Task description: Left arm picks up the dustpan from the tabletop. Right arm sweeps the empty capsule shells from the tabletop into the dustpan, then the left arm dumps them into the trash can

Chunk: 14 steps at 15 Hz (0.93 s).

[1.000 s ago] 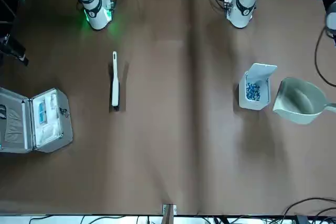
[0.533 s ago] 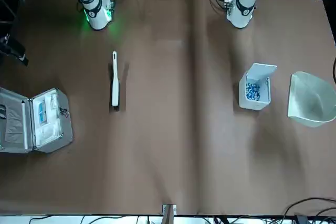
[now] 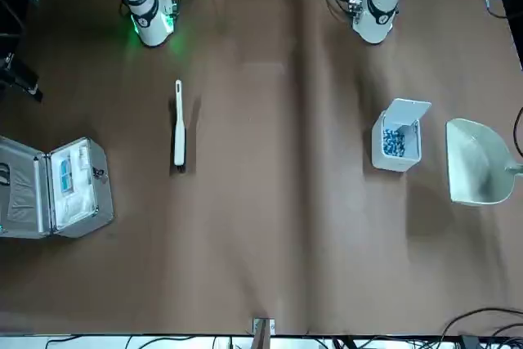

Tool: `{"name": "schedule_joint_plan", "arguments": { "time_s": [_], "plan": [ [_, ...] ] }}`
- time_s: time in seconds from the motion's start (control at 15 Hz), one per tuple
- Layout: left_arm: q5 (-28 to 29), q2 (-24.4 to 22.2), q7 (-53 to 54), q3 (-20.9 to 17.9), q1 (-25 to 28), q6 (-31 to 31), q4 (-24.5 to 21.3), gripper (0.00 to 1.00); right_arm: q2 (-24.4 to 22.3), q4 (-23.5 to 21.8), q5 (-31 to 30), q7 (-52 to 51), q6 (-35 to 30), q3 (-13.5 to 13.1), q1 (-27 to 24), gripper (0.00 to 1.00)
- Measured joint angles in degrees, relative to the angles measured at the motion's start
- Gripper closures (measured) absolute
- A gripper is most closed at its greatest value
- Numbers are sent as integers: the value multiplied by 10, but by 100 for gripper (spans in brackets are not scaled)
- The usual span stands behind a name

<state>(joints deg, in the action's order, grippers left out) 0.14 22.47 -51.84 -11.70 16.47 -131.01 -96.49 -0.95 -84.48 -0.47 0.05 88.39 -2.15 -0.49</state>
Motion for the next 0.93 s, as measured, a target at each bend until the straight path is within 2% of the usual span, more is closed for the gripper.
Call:
{"name": "schedule_joint_plan", "arguments": {
  "time_s": [0.33, 0.6, 0.93],
  "plan": [
    [52, 58, -16, -10, 5, 0, 26, 67, 0, 0, 0, 0, 0, 0, 0, 1],
    [57, 87, -22, -11, 7, -7, 33, 67, 0, 0, 0, 0, 0, 0, 0, 1],
    [57, 127, -25, -12, 24, -73, 34, 67, 0, 0, 0, 0, 0, 0, 0, 1]
  ]
}}
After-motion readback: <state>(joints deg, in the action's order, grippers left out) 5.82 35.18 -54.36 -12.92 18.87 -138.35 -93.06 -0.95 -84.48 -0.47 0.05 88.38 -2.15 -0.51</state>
